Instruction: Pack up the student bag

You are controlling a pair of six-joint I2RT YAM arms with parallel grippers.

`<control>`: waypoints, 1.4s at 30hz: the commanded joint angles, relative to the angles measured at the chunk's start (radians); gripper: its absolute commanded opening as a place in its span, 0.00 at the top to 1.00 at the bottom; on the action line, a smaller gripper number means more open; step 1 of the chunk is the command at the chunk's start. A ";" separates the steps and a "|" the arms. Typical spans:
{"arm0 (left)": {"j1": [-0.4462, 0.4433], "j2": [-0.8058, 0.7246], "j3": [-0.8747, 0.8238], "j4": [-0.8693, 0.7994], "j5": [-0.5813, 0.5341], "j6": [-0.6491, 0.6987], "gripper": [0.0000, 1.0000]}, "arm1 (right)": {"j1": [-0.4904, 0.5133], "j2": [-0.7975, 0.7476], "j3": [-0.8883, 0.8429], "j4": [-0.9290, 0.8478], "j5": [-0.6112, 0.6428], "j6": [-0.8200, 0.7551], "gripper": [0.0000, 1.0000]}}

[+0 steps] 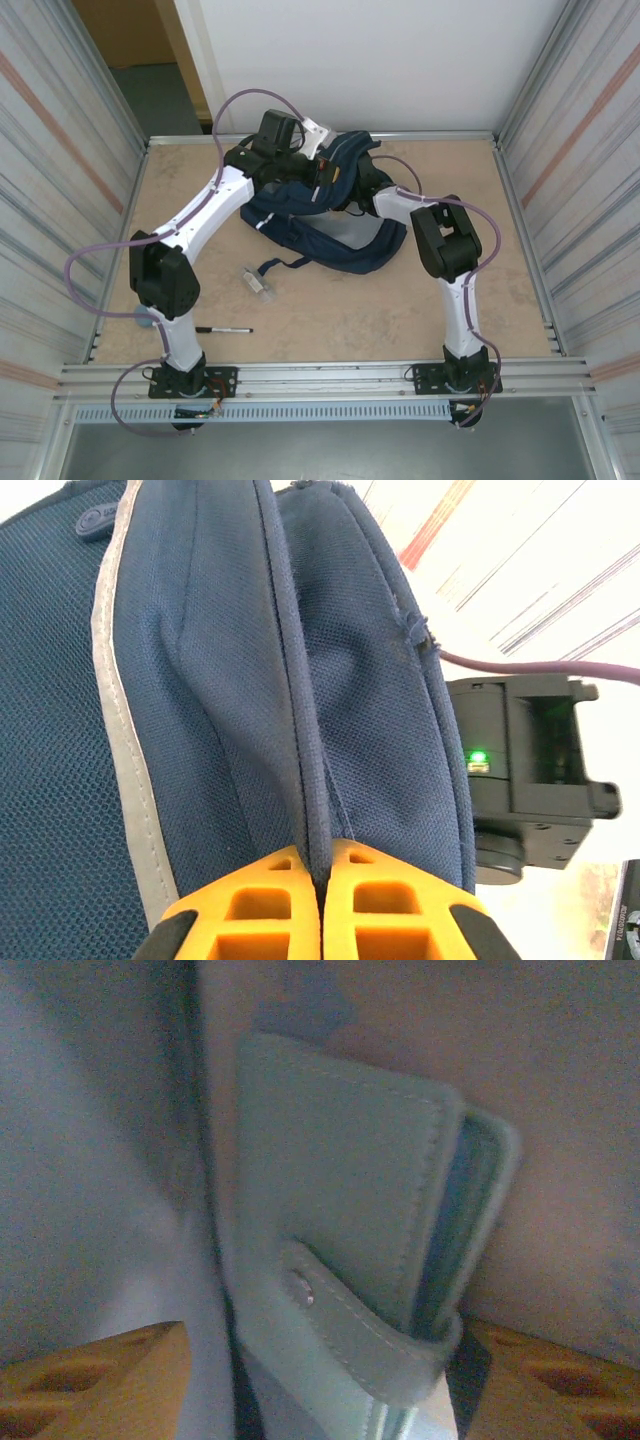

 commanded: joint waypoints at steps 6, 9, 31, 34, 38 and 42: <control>0.002 -0.039 -0.012 0.045 0.035 0.040 1.00 | -0.009 -0.140 0.047 -0.482 0.204 -0.166 0.29; 0.001 -0.047 -0.030 0.057 0.022 0.034 1.00 | -0.011 -0.137 0.060 -0.520 0.181 -0.191 0.31; 0.037 -0.518 -0.636 0.136 -0.263 -0.305 0.56 | -0.189 -0.886 -0.504 -0.805 0.357 -0.657 0.29; 0.111 -0.670 -0.774 0.108 -0.413 -0.396 0.50 | -0.173 -0.932 -0.487 -0.861 0.448 -0.746 0.26; 0.292 -0.851 -0.979 0.077 -0.477 -0.502 0.44 | -0.100 -0.963 -0.422 -0.933 0.613 -0.856 0.01; 0.427 -0.960 -1.118 -0.016 -0.611 -0.630 0.42 | -0.072 -0.984 -0.383 -0.918 0.639 -0.901 0.01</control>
